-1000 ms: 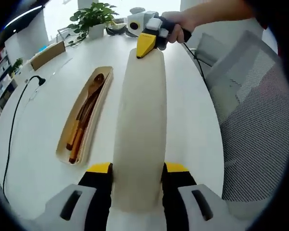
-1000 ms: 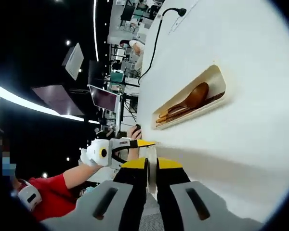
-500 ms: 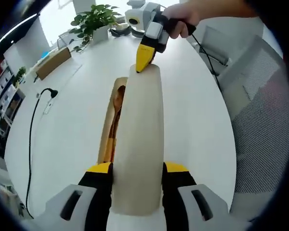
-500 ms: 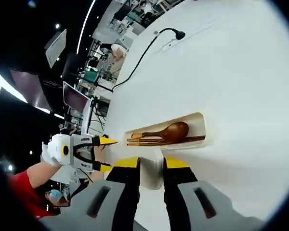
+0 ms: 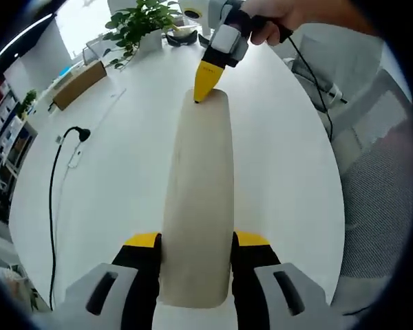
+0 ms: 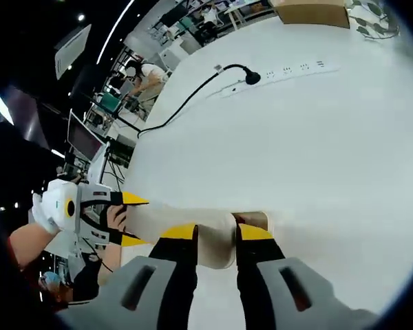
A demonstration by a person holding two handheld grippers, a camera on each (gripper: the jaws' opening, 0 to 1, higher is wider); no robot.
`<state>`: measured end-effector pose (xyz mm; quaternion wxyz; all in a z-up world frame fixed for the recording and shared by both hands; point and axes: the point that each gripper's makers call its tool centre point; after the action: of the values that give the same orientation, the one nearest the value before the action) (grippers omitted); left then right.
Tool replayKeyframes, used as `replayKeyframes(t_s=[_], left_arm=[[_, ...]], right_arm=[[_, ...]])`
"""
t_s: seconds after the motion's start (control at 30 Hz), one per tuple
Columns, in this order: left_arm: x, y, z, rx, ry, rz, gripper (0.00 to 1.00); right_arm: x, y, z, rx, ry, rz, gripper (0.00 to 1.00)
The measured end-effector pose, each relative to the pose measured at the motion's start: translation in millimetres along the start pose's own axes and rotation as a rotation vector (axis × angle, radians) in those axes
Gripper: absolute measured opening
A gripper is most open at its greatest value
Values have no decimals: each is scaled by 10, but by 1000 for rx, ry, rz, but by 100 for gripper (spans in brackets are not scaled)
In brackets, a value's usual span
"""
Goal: Arrange the utensils inside the cutlery case until each visible utensil rests in its matching compartment.
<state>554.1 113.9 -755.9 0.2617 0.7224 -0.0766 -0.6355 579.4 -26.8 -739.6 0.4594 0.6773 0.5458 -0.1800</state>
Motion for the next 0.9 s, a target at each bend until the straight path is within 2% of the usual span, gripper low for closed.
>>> replayKeyframes(t_s=[0.07, 0.17, 0.2, 0.23, 0.27, 0.43, 0.5, 0.57, 0.6, 0.63, 0.67, 0.73, 0.77, 0.8, 0.87, 0.9], left_arm=[[34, 11, -21, 9, -6, -11, 41], [94, 45, -24, 10, -13, -15, 41], [131, 45, -16, 10, -12, -22, 41], [160, 44, -16, 7, -9, -30, 41], [192, 20, -14, -20, -6, -48, 41], [231, -20, 44, -35, -15, -76, 41], [225, -29, 61, -34, -20, -81, 41], [241, -43, 79, -36, -28, -84, 41], [256, -64, 90, -49, -35, -90, 41], [273, -76, 101, -39, -35, -86, 41], [279, -62, 100, -39, -32, -79, 41], [288, -52, 110, -53, -31, -81, 41], [295, -56, 95, -40, -13, -84, 41], [295, -65, 71, -26, -1, -89, 41], [313, -125, 99, -42, -20, -99, 41], [315, -141, 107, -40, -22, -100, 41]], right_arm=[[-1, -13, 44, -18, -15, -42, 19], [43, -14, 175, -94, -68, -72, 20], [62, -15, 205, -110, -81, -73, 20], [96, 16, 224, -110, -92, -39, 20], [109, 12, 233, -103, -93, -33, 20], [155, -62, 270, -138, -149, -80, 20], [168, -99, 348, -247, -202, -115, 18], [213, -46, 301, -304, -185, -81, 16], [187, -23, 341, -309, -216, -71, 14], [192, -40, 309, -297, -203, -73, 6], [221, -72, 188, -302, -126, -82, 0], [228, -156, 139, -219, -129, -119, 3], [233, -92, 159, -312, -147, -76, 3], [231, -49, 150, -341, -143, -48, 1], [165, -31, 115, -274, -129, -4, 3], [141, -32, 155, -252, -133, 3, 9]])
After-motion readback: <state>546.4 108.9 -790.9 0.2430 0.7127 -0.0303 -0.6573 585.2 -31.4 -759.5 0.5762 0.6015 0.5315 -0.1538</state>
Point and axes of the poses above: the point that each gripper's makers call its tool centre point, and the gripper's own axes: x roughly forward along the fingers, z roughly to its right, y roughly out of its top, and after that the axes turned 5 degrees about -x, right-handed
